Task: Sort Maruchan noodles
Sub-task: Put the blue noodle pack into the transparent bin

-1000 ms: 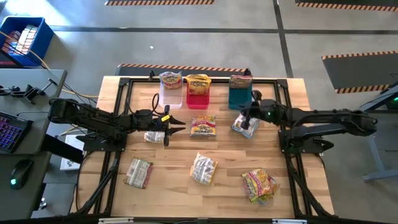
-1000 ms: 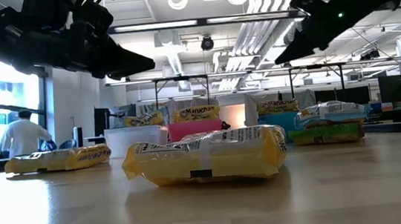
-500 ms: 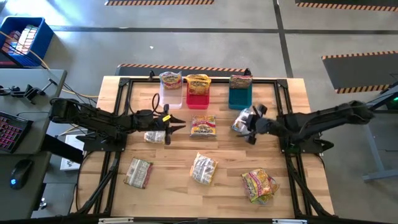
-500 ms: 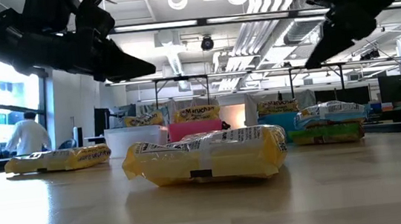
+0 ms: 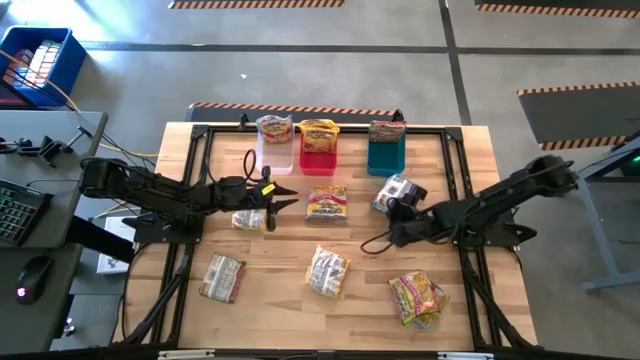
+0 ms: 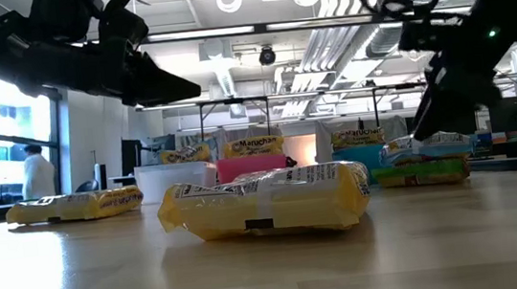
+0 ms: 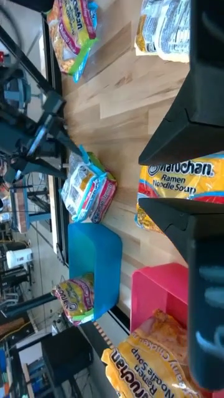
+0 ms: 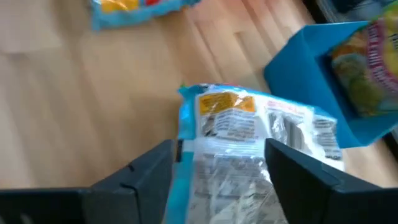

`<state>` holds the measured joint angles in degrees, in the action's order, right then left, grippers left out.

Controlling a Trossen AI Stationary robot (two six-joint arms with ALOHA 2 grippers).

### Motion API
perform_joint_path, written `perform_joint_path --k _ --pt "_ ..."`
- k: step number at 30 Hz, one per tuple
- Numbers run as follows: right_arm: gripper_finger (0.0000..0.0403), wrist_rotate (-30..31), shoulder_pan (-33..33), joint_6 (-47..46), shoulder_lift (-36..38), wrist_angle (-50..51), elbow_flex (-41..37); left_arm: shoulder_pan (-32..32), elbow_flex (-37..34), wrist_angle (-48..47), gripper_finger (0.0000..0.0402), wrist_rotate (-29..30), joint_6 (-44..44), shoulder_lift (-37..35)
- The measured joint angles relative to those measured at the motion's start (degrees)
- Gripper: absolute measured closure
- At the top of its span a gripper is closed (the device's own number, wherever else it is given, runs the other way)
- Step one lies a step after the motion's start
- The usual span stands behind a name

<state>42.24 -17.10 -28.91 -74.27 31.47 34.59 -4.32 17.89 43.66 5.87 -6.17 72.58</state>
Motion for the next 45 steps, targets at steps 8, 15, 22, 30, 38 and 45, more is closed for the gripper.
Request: perform_joint_path --k 8,15,22,30,38,45 --pt "0.0153 2.28 1.38 -2.16 -14.25 7.39 7.45 0.02 0.0 -0.08 0.0308 -0.01 0.0 0.0" --pt "0.019 2.81 3.49 -4.05 -21.07 9.08 11.34 0.02 0.0 -0.5 0.0317 -0.76 0.0 0.0" --pt "0.0266 0.57 3.6 -4.13 -20.86 11.58 14.41 0.02 0.0 -0.5 0.033 -0.81 -0.42 0.0" --pt "0.0338 -3.05 3.03 0.92 -19.34 12.37 17.94 0.02 0.0 -0.5 0.0337 -0.8 -0.25 0.0" --pt "0.0396 -2.73 0.8 3.52 -10.02 10.29 17.08 0.48 0.0 -0.5 0.0337 -0.76 -0.33 0.0" --pt "0.0402 -4.13 -0.31 6.11 1.17 1.4 11.68 4.07 0.05 -0.5 0.0335 -2.01 -2.57 0.31"
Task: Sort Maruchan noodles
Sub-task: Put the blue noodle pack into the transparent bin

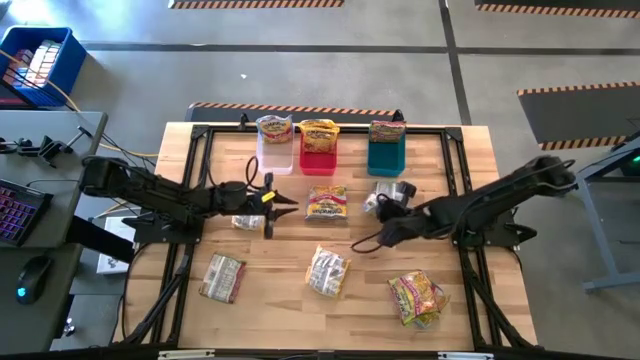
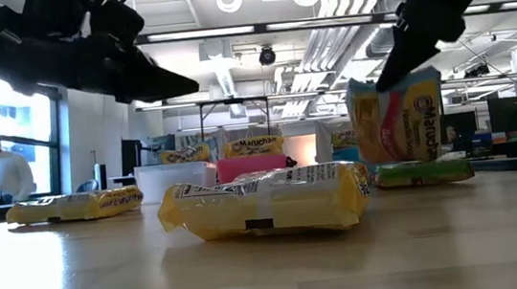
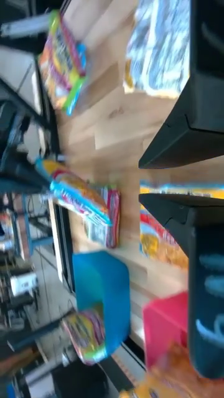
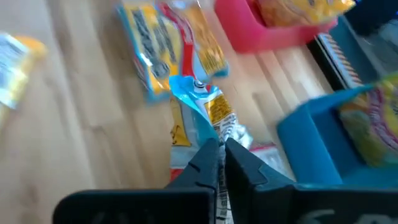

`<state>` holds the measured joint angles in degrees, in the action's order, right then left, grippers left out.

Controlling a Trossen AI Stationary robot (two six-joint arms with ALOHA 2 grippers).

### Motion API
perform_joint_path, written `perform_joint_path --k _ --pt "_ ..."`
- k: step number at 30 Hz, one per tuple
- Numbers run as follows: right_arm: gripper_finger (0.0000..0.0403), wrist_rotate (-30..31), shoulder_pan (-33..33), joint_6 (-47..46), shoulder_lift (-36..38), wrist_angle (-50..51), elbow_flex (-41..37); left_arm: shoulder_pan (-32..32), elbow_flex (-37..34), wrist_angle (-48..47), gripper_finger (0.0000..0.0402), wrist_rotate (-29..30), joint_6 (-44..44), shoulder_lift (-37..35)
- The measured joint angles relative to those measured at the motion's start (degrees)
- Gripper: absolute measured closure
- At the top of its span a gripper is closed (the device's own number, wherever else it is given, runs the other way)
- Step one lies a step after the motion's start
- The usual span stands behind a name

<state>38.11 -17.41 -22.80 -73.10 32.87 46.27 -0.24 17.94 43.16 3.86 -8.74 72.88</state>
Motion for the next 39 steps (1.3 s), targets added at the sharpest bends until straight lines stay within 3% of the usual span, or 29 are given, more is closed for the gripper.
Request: perform_joint_path --k 5,11,18,24,31,39 --pt "0.0403 -4.74 0.12 3.45 6.8 -14.69 -8.71 3.04 3.29 -0.1 0.0318 0.43 -2.48 4.63" --pt "0.0403 -9.65 0.11 5.73 10.39 -29.54 -16.14 4.12 12.64 -0.28 0.0277 2.26 -4.85 17.7" --pt "0.0403 -9.75 0.12 6.25 10.54 -30.83 -16.77 4.85 26.0 -0.42 0.0233 2.43 -4.93 31.79" --pt "0.0403 -9.75 0.11 6.39 10.54 -31.09 -16.77 5.96 34.06 -5.36 0.0205 2.44 -5.11 37.79" --pt "0.0403 -9.77 0.11 6.39 10.52 -29.2 -16.77 9.38 40.89 -13.02 0.0206 0.98 -6.22 41.46" --pt "0.0403 -9.24 0.11 7.72 10.51 -28.82 -16.77 13.7 50.79 -21.44 0.0206 7.35 -11.4 48.82"
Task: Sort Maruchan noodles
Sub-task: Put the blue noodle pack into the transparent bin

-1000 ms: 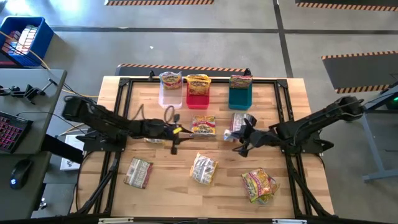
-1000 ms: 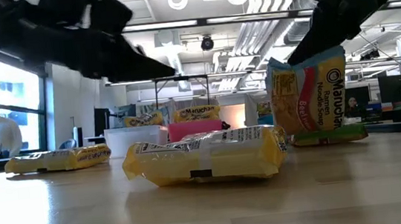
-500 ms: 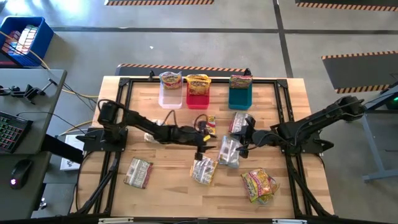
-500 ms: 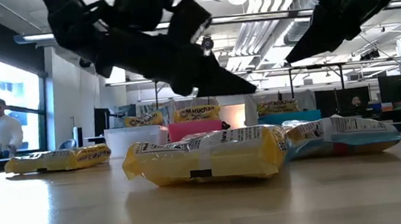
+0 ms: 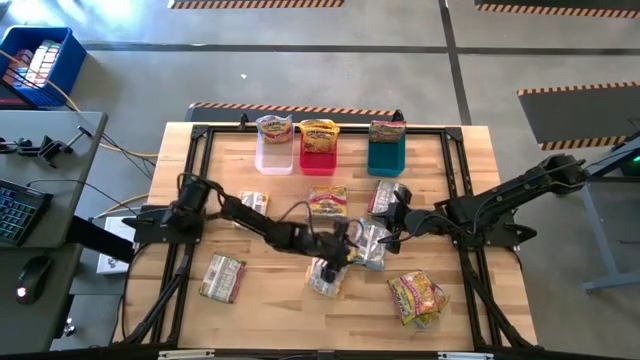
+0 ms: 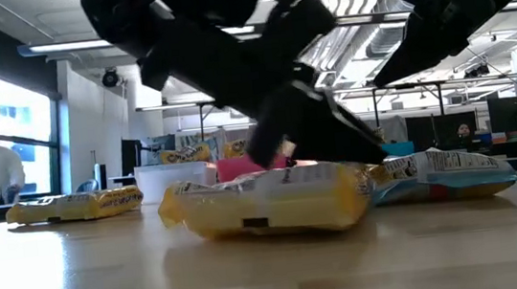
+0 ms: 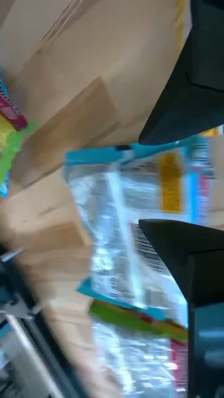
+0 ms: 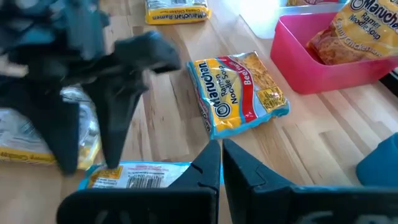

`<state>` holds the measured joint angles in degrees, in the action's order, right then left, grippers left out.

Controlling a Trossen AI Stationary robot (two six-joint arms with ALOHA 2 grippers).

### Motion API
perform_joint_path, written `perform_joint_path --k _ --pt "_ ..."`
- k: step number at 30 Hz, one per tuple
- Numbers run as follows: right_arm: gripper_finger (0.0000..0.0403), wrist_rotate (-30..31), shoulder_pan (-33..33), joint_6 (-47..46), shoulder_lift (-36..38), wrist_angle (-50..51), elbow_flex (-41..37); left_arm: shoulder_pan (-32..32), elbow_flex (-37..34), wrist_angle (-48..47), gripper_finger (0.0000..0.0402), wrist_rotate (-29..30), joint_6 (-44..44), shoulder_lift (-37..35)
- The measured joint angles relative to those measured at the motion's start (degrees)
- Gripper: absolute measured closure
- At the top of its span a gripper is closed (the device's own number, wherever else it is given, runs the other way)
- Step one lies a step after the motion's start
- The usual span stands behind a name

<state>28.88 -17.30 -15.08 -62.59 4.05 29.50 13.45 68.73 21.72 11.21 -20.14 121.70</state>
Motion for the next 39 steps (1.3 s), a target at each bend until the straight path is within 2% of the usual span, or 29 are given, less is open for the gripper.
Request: perform_joint_path --k 4,10,16,21,30,39 --pt "0.0403 0.01 0.0 0.16 0.0 -0.01 0.0 0.72 4.96 -2.19 0.0208 4.04 -2.26 3.35" --pt "0.0402 0.03 0.0 0.59 0.0 -0.04 0.0 0.03 9.93 -7.7 0.0235 3.32 -0.86 5.83" --pt "0.0393 0.05 0.0 1.23 0.0 -0.02 0.0 -0.7 10.29 -8.33 0.0316 0.35 -0.9 5.96" --pt "0.0349 0.05 0.0 2.28 0.0 -0.02 0.0 -1.09 10.29 -9.48 0.0392 -0.82 -0.66 6.0" --pt "0.0254 0.18 -1.76 2.45 2.07 5.45 0.0 -0.96 9.86 -18.55 0.0401 -0.62 -1.77 2.18" --pt "0.0205 4.4 -9.42 2.15 1.06 13.44 0.0 -1.44 9.94 -21.72 0.0401 -0.89 0.23 -1.13"
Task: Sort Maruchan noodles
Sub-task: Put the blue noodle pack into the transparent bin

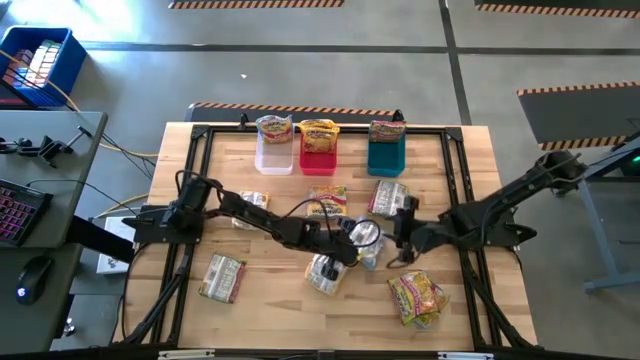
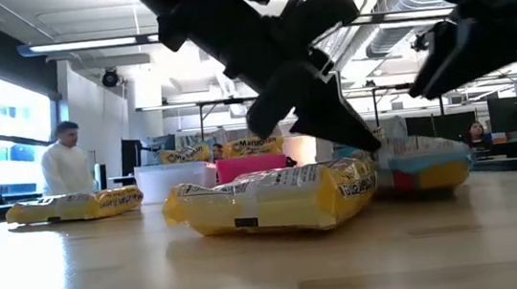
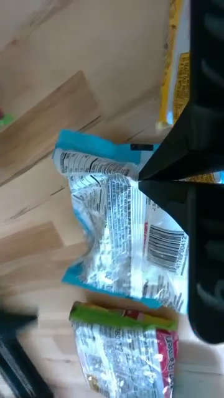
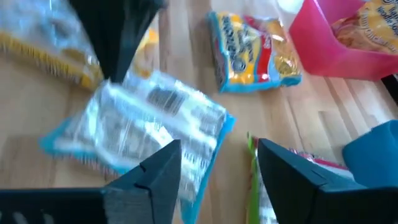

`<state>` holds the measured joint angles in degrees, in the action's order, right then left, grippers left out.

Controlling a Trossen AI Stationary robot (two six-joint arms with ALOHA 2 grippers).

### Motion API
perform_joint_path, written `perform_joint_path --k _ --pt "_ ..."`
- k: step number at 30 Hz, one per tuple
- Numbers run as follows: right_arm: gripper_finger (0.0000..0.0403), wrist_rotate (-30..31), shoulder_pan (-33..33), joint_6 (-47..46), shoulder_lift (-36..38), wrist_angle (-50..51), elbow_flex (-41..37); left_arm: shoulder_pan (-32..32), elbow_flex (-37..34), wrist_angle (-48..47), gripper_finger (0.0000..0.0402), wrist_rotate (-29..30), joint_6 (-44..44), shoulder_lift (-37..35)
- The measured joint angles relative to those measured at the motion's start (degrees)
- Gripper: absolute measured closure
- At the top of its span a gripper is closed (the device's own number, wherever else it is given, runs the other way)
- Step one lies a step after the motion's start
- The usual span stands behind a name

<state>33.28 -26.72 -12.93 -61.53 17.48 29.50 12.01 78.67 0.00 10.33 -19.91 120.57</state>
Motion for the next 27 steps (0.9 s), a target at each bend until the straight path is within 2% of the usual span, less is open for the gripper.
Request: perform_joint_path --k 5,13,16,21,27 --pt "0.0171 3.77 -4.96 -2.83 -4.34 1.1 0.0 -1.03 0.09 -0.35 0.0401 -0.14 2.63 -0.63" --pt "0.0122 9.04 -9.0 -7.56 -16.52 -2.34 0.0 -2.36 0.09 0.7 0.0401 -0.15 5.03 -0.63" --pt "0.0118 11.36 -9.51 -5.72 -20.37 -5.64 0.0 -2.82 0.09 0.98 0.0401 -0.13 5.86 -1.38" --pt "0.0119 11.96 -8.89 -2.51 -23.72 -10.32 0.0 -3.45 0.13 1.6 0.0401 -0.13 6.82 -3.57" --pt "0.0119 19.5 -8.46 0.98 -23.66 -14.33 0.0 -3.89 0.13 2.13 0.0401 -0.09 7.38 -4.61"
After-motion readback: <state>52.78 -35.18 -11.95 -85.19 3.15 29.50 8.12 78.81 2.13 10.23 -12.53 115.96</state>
